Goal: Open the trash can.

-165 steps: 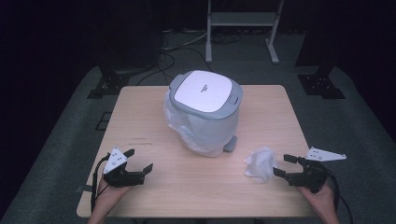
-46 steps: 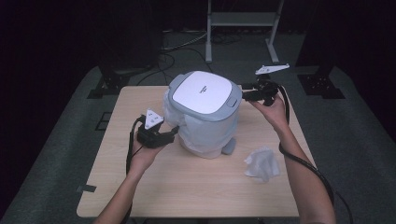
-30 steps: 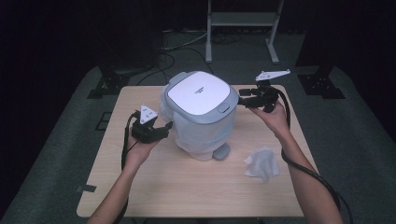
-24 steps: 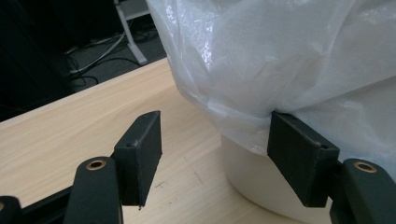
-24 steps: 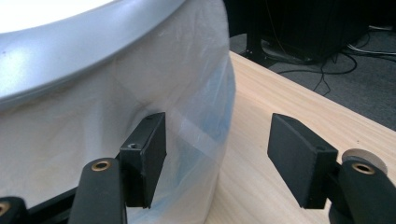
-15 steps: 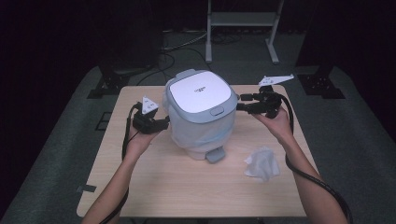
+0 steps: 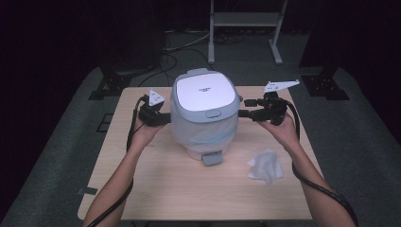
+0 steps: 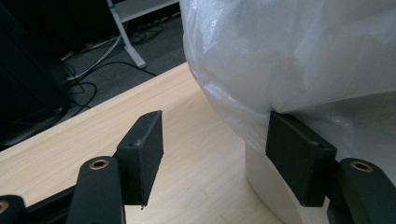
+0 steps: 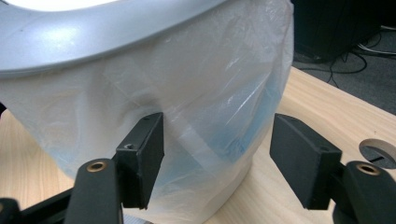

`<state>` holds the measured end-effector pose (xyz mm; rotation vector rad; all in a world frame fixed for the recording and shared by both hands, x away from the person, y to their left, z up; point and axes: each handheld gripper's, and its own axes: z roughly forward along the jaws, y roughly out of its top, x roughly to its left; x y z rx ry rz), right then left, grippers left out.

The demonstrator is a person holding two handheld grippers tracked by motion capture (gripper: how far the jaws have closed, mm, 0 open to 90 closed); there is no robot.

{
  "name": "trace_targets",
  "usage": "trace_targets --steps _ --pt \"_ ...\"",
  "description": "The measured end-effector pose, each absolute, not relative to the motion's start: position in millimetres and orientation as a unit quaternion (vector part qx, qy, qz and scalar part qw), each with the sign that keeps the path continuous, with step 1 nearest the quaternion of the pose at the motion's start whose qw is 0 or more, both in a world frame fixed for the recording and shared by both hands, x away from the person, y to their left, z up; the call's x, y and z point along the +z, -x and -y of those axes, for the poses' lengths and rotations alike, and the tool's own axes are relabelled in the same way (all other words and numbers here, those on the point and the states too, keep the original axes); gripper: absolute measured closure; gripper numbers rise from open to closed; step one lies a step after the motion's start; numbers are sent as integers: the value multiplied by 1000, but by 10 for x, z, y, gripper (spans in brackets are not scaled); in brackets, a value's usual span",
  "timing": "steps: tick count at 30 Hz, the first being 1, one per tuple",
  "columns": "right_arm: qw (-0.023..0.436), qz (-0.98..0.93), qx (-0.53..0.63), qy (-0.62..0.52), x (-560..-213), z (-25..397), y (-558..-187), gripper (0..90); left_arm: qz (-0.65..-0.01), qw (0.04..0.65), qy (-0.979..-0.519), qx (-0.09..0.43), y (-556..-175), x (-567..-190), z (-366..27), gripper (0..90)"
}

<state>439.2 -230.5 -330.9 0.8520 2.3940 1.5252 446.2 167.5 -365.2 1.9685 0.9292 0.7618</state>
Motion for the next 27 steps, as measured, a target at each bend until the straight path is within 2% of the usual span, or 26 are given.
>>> trace_targets --steps 17,21,27 --pt "86 -811 507 -278 -3303 2193 -4304 318 -365 399 -785 303 -4636 -3629 -1665 371" --pt "85 -812 503 -283 -3334 2196 -4319 297 -374 412 -777 296 -4635 -3633 -1725 306" --pt "86 -802 514 -291 -3351 2324 -4244 281 -376 431 -768 288 -4505 -3616 -1884 291"
